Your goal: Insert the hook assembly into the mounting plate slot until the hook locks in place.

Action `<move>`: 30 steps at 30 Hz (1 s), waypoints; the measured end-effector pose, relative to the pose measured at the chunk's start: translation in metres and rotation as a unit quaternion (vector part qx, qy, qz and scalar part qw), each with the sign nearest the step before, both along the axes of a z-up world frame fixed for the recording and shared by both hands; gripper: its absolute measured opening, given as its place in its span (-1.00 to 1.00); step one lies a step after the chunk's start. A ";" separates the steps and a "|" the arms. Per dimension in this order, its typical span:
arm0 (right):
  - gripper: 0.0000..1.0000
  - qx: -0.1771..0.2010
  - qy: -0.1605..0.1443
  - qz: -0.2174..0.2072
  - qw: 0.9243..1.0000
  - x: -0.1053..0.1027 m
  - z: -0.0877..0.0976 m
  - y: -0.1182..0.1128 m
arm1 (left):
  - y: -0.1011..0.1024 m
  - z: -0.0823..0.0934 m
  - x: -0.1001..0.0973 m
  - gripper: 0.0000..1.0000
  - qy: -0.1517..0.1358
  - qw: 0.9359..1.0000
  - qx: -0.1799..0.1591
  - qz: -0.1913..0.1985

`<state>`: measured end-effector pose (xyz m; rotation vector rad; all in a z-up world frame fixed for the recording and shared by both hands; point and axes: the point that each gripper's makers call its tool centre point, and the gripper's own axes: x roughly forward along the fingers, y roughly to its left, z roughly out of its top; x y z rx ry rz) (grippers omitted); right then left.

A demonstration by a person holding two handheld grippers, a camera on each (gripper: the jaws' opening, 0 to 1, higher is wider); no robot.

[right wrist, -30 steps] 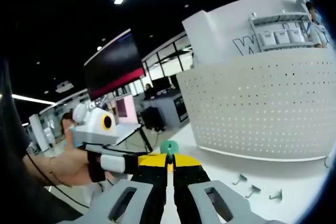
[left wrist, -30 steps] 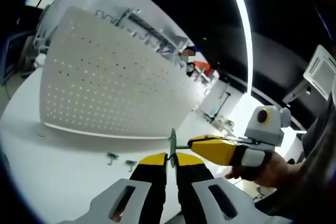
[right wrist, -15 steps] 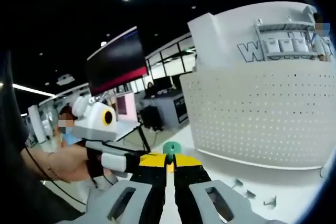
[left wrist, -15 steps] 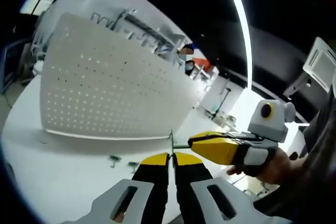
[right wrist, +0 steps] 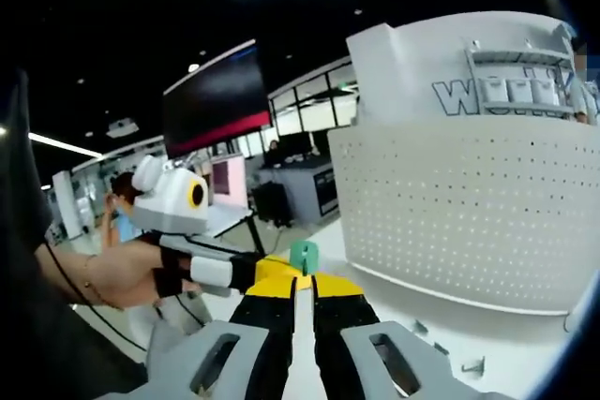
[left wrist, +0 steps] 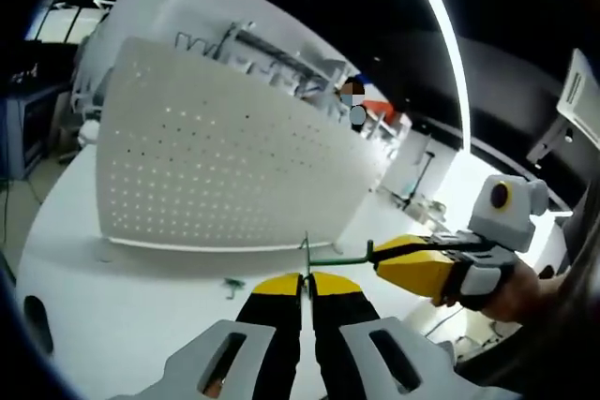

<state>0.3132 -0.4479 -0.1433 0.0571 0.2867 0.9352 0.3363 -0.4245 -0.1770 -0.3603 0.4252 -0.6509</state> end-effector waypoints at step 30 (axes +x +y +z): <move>-0.94 0.040 0.024 -0.023 0.999 0.005 0.006 -0.003 | -0.024 0.021 -0.009 -0.96 -0.063 0.997 0.028 -0.039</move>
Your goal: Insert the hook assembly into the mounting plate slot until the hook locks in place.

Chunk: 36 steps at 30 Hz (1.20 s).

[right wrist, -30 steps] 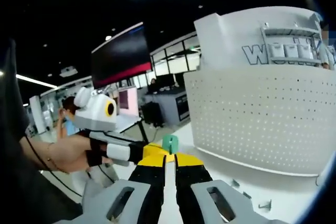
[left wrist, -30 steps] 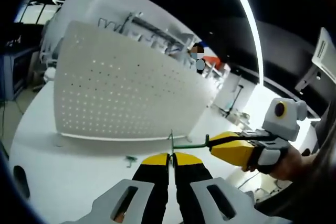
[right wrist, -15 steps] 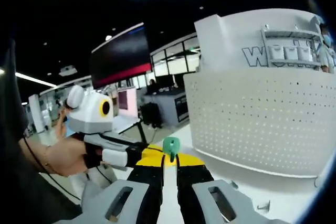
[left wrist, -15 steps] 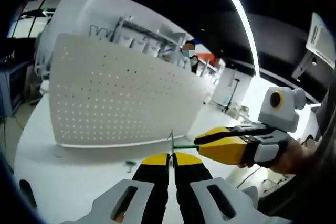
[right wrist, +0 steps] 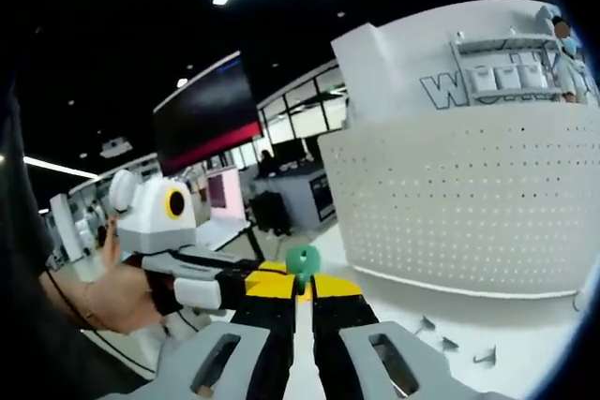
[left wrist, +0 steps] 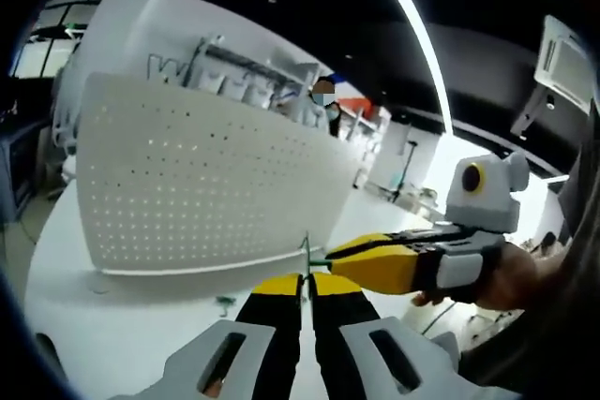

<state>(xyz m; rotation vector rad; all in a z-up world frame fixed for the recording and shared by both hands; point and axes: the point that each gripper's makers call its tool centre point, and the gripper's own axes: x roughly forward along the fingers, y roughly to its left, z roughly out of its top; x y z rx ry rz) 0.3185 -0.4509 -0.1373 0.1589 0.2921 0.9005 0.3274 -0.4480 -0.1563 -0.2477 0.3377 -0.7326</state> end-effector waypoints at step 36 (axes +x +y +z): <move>-1.00 -0.006 0.019 -0.002 1.000 0.000 -0.011 0.002 | -0.001 -0.015 -0.003 -0.91 0.004 1.000 0.022 -0.006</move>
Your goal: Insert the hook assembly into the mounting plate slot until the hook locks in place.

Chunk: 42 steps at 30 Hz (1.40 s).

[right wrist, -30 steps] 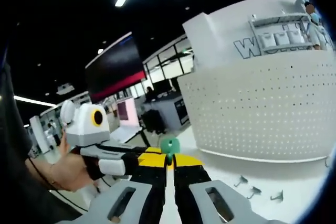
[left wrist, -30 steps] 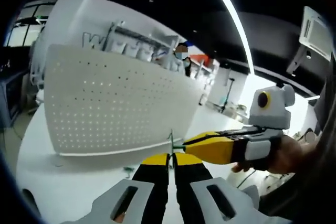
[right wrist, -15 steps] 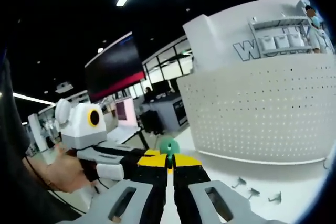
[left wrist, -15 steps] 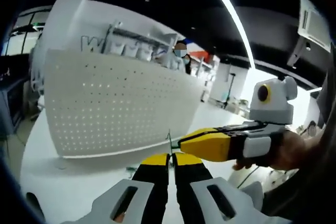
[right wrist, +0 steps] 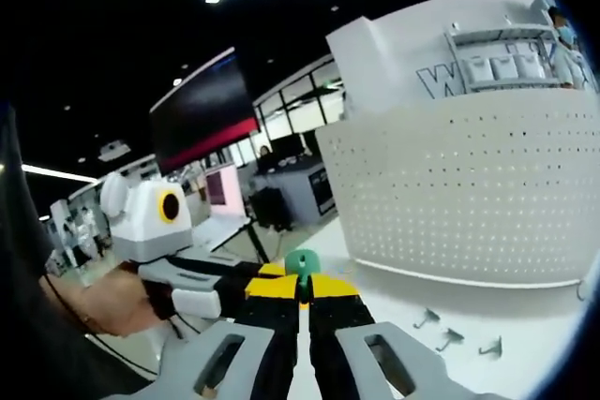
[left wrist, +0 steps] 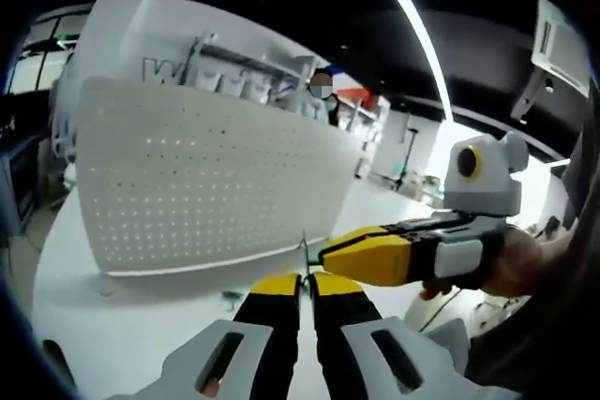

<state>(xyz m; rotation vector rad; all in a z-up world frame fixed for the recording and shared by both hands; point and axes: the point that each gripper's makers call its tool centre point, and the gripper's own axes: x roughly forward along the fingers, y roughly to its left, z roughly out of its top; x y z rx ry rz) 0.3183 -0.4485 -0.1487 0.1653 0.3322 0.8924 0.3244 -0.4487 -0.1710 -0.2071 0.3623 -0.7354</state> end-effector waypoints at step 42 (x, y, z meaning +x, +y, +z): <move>-1.00 -0.048 -0.052 -0.034 0.997 0.026 -0.007 -0.024 | 0.002 -0.015 -0.009 1.00 0.061 0.996 -0.065 -0.003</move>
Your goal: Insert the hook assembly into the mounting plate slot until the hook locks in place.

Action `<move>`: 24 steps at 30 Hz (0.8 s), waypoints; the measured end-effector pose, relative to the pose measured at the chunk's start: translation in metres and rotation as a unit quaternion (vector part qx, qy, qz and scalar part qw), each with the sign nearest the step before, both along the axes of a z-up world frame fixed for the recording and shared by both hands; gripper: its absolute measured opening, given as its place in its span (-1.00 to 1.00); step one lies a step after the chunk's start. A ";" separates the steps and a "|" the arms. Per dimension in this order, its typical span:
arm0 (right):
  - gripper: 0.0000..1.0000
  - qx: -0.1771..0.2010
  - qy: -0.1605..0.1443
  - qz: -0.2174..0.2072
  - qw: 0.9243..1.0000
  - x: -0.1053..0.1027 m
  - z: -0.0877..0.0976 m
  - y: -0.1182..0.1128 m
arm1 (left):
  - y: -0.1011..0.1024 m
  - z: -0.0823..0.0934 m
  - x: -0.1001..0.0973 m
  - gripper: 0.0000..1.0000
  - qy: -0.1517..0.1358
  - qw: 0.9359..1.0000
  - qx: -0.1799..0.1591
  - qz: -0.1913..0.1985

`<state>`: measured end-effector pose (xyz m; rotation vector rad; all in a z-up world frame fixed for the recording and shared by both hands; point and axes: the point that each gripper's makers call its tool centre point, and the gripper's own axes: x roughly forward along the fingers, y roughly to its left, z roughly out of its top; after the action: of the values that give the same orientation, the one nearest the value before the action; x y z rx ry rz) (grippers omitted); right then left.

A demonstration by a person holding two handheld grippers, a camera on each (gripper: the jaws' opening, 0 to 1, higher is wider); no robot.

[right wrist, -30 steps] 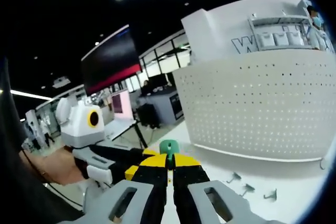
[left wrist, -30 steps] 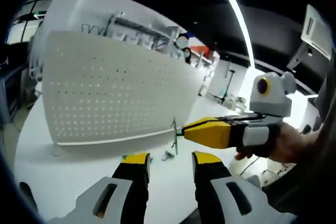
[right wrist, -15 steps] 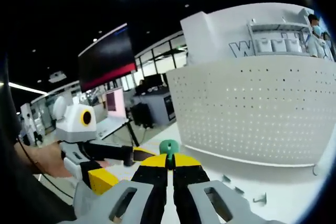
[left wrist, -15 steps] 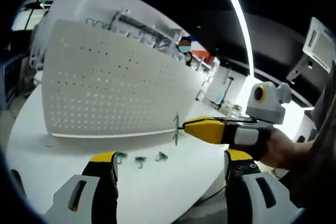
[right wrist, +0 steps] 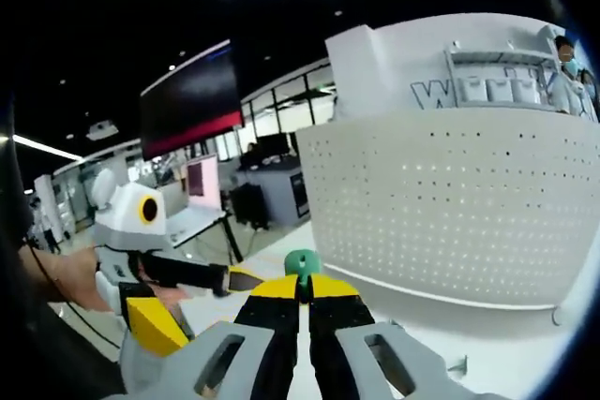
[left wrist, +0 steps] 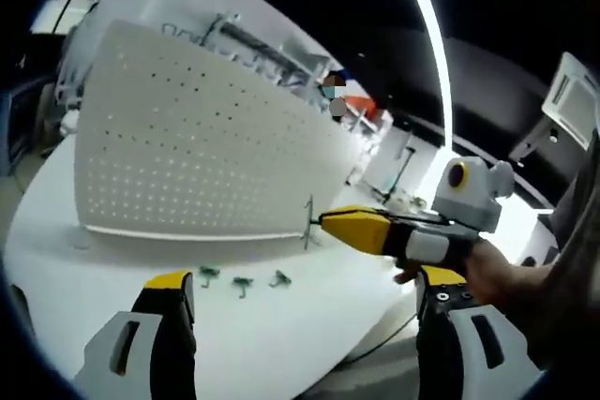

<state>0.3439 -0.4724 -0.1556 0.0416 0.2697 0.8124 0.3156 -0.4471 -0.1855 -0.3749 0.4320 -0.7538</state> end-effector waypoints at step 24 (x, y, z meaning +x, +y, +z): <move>-1.00 -0.014 -0.079 -0.112 0.990 0.058 0.020 -0.039 | 0.023 -0.006 0.010 1.00 0.013 0.999 0.015 0.043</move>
<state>0.4021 -0.5119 -0.1360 -0.0194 0.1239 0.5844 0.3257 -0.4238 -0.1920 -0.3726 0.4480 -0.6581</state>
